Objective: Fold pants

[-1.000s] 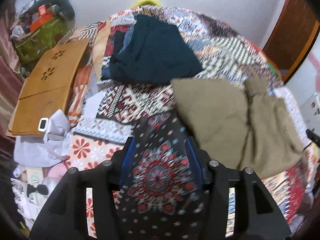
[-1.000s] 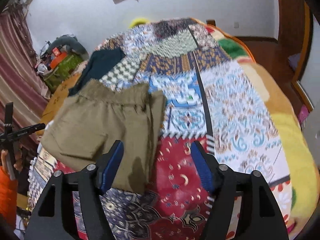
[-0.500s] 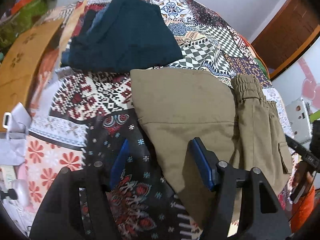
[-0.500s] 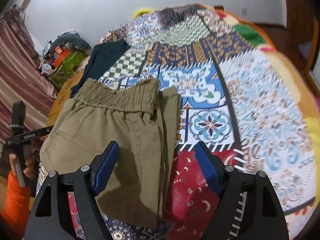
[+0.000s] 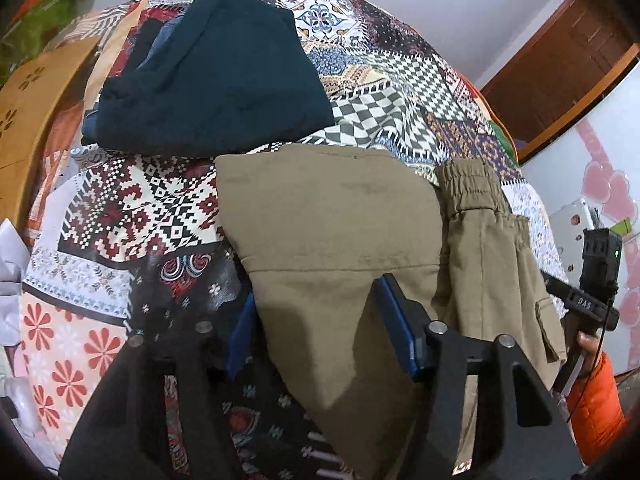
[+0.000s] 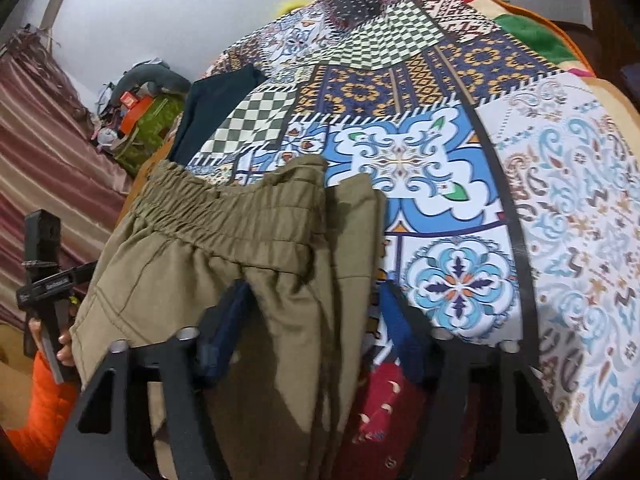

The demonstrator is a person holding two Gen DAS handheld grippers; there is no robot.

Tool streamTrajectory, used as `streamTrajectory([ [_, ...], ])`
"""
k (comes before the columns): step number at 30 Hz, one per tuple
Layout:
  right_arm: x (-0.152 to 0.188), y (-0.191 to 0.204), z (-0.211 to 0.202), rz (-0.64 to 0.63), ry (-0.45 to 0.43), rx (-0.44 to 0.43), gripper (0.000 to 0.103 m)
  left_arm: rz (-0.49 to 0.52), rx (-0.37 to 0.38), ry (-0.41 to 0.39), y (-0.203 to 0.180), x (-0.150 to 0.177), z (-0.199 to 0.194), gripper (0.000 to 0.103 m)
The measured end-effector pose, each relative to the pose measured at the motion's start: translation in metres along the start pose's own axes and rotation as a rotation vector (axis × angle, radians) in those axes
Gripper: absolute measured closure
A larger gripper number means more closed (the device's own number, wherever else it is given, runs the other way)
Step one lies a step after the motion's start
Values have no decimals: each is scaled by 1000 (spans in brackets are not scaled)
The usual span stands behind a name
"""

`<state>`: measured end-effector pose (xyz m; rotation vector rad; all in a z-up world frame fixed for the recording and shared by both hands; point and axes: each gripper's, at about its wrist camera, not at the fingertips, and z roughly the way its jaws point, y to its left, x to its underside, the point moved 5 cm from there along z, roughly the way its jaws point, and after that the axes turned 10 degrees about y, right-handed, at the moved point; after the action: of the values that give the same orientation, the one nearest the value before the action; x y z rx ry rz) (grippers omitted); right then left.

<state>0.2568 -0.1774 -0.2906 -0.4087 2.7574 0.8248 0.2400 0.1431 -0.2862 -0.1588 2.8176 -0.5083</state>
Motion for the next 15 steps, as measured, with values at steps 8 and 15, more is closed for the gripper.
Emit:
streamTrajectory([
  [8,-1,14,-4,-46,-27,28,82,14,-10,-52,-12,0,-10,93],
  [15,-9,30,-24,-114,-89,75,88,77,-112,-154,-28,-1,-43,99],
])
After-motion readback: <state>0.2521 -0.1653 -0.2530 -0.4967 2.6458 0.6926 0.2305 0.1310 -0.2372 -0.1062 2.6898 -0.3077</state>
